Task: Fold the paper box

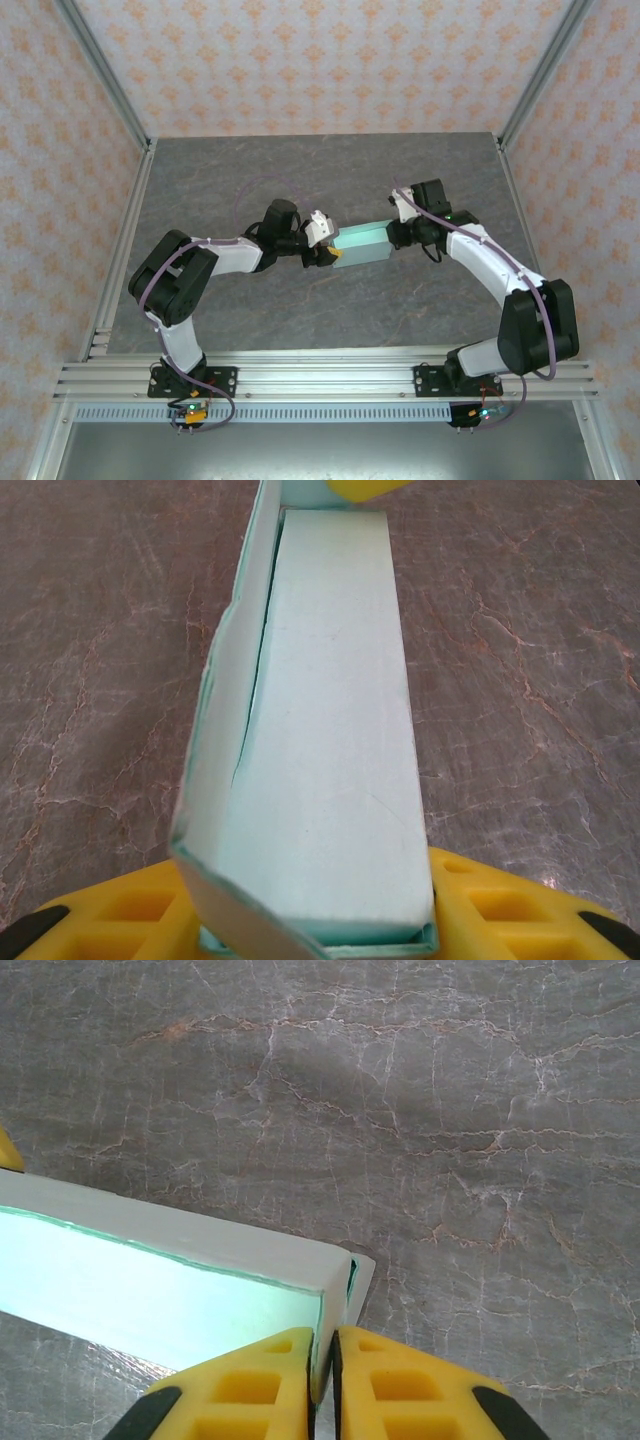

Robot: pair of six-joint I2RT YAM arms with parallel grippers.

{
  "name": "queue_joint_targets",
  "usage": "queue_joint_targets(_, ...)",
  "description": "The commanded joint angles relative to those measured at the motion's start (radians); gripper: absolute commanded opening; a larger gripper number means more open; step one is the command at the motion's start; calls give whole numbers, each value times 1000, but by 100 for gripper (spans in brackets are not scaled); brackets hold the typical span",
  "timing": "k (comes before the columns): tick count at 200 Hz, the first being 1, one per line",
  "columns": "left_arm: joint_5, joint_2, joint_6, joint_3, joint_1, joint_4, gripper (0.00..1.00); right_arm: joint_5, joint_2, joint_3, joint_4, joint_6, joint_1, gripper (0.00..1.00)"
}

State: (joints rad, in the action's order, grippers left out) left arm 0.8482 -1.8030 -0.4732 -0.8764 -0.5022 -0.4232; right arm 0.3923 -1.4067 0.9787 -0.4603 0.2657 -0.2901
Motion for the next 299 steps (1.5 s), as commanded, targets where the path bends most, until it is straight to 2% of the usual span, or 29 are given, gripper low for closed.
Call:
queue_joint_targets(1, -28, 24, -13, -20, -6, 29, 46, -3, -5, -27, -14, -20, -13, 16)
queue_joint_targets(28, -28, 25, -24, -18, -6, 35, 46, 16, 51, -56, 42, -66, -14, 39)
queue_joint_targets(45, -33, 29, -28, -9, -9, 30, 46, -2, 127, -82, 99, -132, -11, 58)
queue_joint_targets(63, -29, 28, -34, -14, -9, 39, 46, 16, 199, -110, 140, -197, -5, 65)
queue_joint_targets(82, -21, 24, -49, -27, -9, 63, 46, 47, 262, -125, 154, -244, 21, 66)
queue_joint_targets(104, -18, 18, -59, -38, -10, 83, 47, 71, 269, -126, 141, -208, 52, 57)
queue_joint_targets(132, -14, 22, -63, -38, -9, 84, 47, 69, 171, -72, 64, -128, 54, 40)
queue_joint_targets(195, 3, 13, -88, -56, -9, 125, 48, 21, 40, -23, 78, -53, 47, 40)
queue_joint_targets(205, 5, 11, -88, -62, -9, 127, 48, 13, 35, -13, 85, -51, 44, 34)
queue_joint_targets(241, -8, -1, -84, -83, -9, 141, 48, 16, 20, 6, 73, -37, 29, 21)
queue_joint_targets(274, -26, -6, -52, -85, -9, 120, 49, 10, 22, -3, 62, -108, -10, 6)
queue_joint_targets(299, -35, -9, -46, -87, -9, 116, 51, -43, 20, -10, 44, -179, -50, 2)
